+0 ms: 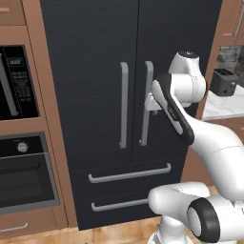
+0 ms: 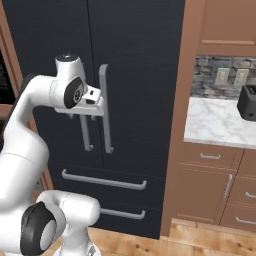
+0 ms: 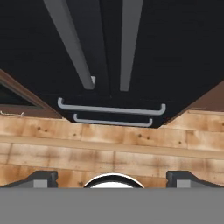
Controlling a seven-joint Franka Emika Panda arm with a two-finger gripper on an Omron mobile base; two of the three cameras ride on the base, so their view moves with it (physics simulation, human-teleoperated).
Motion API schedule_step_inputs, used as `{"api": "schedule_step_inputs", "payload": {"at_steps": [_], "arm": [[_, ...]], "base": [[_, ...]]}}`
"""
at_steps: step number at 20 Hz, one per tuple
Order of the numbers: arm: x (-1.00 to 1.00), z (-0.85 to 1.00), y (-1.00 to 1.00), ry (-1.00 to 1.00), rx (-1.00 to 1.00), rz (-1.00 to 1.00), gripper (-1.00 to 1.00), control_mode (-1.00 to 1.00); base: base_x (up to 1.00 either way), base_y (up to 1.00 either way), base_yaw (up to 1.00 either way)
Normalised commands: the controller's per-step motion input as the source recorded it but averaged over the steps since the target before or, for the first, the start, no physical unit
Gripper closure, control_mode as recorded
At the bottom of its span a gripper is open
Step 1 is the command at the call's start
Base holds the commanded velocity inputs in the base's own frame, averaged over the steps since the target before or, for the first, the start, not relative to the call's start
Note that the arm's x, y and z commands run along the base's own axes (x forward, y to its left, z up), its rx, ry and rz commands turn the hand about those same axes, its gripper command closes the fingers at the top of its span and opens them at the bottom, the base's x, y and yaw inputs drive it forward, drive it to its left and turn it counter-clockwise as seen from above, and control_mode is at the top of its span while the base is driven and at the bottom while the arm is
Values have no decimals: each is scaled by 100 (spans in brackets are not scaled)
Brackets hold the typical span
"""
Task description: Retrieve the sausage and cheese from the fridge and place them on the cutting board on the counter.
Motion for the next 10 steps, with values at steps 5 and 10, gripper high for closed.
{"api": "schedule_step_inputs", "payload": {"at_steps": [5,10], "arm": [[0,0,0,0,0,0,-100,100],[0,-38,17,-37,8,0,-100,-100]], "base": [[-5,4,1],[0,0,0]]}}
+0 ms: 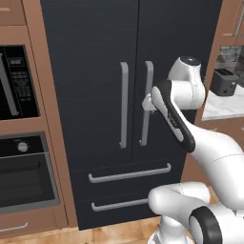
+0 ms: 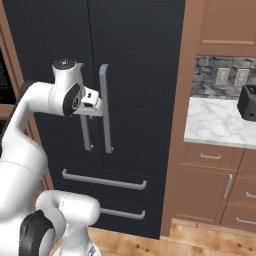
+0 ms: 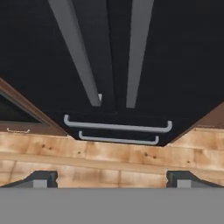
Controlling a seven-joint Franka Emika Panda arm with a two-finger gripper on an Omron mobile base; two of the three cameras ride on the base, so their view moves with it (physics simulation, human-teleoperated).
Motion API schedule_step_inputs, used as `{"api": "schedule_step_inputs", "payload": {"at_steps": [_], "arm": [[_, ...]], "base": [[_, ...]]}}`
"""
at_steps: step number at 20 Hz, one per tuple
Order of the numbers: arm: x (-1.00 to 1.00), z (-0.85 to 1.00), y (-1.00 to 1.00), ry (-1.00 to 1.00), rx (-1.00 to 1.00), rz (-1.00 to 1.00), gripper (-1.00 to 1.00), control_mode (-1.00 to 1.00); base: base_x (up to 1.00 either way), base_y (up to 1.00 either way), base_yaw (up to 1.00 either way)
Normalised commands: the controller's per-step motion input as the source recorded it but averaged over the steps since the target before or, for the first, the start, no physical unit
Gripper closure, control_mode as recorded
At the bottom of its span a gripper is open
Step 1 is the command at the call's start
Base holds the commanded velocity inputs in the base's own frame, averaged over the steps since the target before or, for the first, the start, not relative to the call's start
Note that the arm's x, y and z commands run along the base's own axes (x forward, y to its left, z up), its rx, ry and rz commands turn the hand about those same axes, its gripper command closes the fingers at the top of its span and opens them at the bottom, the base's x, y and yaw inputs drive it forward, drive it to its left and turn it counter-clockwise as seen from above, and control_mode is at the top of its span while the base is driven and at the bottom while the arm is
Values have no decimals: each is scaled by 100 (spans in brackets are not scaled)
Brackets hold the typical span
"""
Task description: Retrieve the sausage and cheese from the fridge and place them on the cutting board on the counter.
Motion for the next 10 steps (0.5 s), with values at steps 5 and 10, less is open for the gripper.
{"api": "schedule_step_inputs", "payload": {"at_steps": [5,10], "arm": [[16,-16,-3,-40,14,-1,-100,-100],[36,3,-26,-4,6,-7,-100,-100]], "base": [[0,0,0],[0,0,0]]}}
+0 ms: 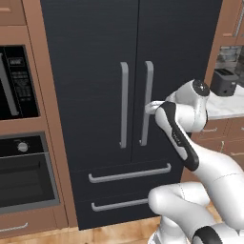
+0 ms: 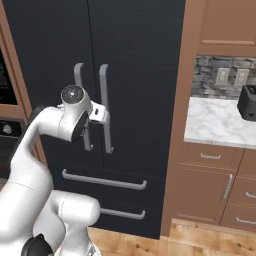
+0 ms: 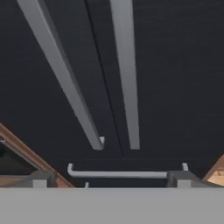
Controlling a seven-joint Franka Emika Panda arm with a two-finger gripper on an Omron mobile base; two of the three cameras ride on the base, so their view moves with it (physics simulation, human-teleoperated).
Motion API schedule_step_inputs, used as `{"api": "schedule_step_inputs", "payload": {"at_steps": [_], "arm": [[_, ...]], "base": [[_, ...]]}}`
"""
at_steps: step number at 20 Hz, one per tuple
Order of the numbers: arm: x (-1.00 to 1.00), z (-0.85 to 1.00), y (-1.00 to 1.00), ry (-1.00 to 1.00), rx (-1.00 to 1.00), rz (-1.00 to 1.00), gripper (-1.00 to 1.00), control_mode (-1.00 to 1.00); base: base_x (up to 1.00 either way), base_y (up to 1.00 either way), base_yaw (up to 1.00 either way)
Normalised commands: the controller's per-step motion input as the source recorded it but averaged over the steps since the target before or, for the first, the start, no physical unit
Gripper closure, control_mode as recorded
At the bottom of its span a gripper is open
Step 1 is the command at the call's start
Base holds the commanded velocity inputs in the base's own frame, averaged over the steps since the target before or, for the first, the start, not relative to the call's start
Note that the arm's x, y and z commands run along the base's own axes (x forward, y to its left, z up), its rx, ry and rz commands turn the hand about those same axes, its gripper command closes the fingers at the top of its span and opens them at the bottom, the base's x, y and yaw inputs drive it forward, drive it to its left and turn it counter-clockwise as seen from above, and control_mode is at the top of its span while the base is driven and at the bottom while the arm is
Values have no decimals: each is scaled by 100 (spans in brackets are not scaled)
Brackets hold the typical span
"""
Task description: Retrieve the sausage and cheese from the fridge and place them on the cutting board on the counter.
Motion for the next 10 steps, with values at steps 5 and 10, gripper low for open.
{"api": "schedule_step_inputs", "payload": {"at_steps": [5,10], "arm": [[46,17,-26,0,4,-6,-100,-100],[53,6,-5,-6,3,-7,-100,-100]], "base": [[0,0,0],[0,0,0]]}}
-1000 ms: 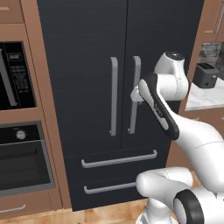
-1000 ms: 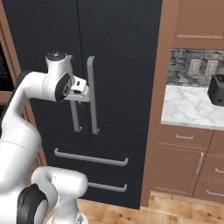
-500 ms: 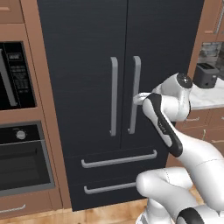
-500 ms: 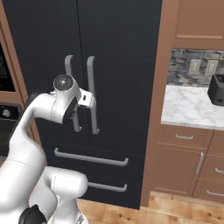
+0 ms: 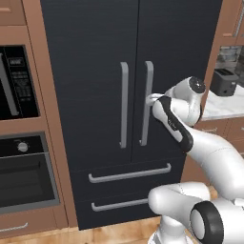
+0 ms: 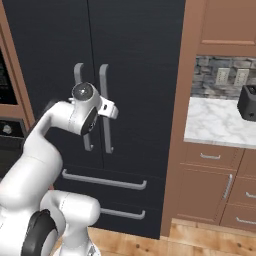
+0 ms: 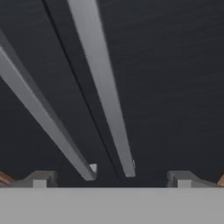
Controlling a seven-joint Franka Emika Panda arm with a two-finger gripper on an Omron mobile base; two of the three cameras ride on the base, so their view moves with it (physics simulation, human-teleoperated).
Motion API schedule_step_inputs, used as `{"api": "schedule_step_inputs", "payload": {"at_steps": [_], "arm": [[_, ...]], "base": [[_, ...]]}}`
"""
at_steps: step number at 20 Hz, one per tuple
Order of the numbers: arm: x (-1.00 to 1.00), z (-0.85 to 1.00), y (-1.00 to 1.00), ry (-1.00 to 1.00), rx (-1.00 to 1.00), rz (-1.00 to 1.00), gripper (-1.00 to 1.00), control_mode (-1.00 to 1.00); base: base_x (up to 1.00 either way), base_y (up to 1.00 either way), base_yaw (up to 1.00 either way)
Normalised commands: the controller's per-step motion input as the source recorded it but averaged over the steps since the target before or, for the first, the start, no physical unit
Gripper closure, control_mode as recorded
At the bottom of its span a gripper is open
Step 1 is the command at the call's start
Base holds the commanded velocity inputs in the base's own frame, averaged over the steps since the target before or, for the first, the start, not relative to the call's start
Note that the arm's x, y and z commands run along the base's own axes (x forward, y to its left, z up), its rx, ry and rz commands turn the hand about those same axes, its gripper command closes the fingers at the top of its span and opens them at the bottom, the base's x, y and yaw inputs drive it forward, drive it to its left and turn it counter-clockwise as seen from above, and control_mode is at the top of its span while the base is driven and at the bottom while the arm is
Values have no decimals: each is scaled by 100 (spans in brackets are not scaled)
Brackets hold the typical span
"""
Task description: Retrieve the sausage and cheese from the fridge and place them on the cutting board on the counter.
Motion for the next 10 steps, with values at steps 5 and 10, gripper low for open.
{"api": "schedule_step_inputs", "payload": {"at_steps": [5,10], "arm": [[38,1,0,-19,4,-9,-100,-100],[37,8,0,-14,2,-7,-100,-100]], "base": [[0,0,0],[0,0,0]]}}
